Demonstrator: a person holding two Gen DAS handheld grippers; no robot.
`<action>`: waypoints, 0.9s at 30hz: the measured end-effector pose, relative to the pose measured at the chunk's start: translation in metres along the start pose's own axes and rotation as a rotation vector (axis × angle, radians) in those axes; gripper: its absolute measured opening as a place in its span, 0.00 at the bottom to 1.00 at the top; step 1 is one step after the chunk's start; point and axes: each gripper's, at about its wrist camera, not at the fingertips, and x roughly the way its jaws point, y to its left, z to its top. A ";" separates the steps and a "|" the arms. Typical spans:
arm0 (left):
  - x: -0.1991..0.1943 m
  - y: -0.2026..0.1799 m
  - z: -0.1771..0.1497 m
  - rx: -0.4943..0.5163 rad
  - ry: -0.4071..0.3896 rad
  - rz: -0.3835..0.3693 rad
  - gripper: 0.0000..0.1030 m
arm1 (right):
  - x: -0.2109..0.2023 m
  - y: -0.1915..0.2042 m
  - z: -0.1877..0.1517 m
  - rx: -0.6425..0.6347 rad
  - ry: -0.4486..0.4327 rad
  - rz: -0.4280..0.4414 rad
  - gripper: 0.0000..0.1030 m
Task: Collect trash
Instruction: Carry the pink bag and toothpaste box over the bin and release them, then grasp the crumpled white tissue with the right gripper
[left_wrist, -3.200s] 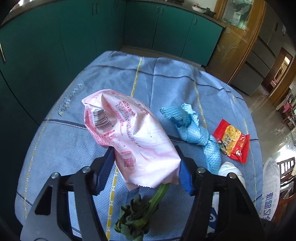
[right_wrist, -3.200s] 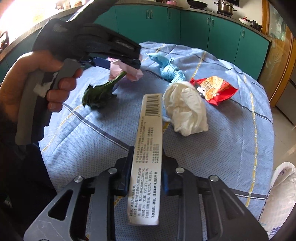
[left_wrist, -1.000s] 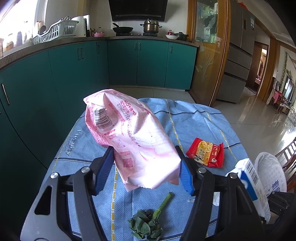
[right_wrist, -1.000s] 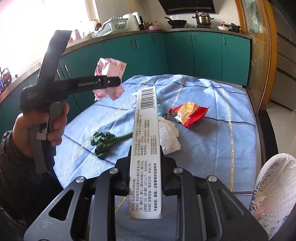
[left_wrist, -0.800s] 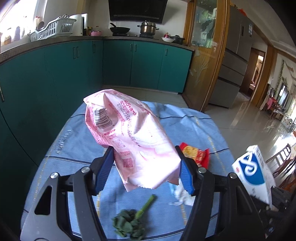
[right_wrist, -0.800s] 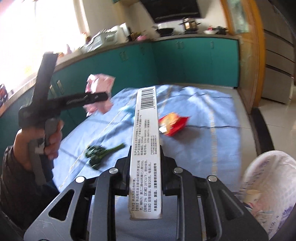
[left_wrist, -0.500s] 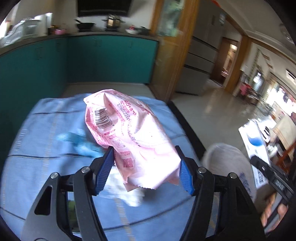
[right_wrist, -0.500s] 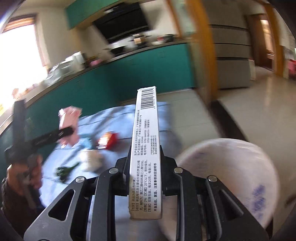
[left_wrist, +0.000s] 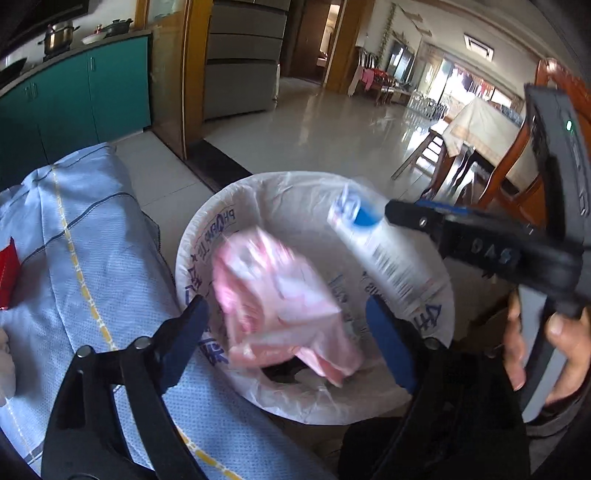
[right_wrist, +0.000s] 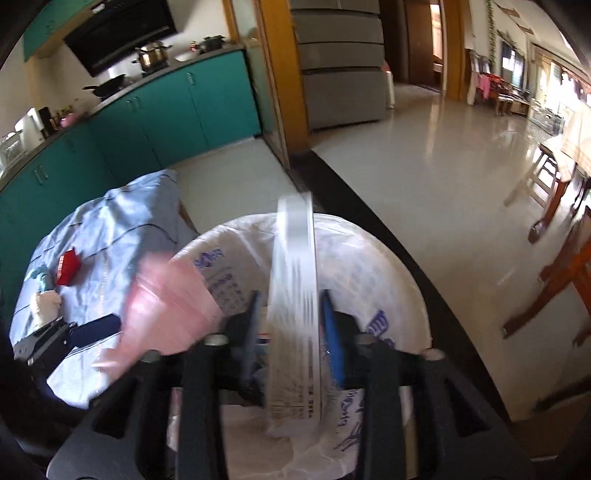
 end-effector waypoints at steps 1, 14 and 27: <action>0.000 0.003 0.001 -0.001 0.001 0.011 0.88 | -0.003 -0.001 0.002 0.009 -0.014 0.003 0.61; -0.086 0.108 0.009 -0.227 -0.184 0.440 0.90 | -0.010 0.057 0.014 -0.057 -0.071 0.128 0.82; -0.187 0.291 -0.068 -0.601 -0.204 0.742 0.94 | 0.021 0.256 -0.012 -0.358 0.029 0.404 0.86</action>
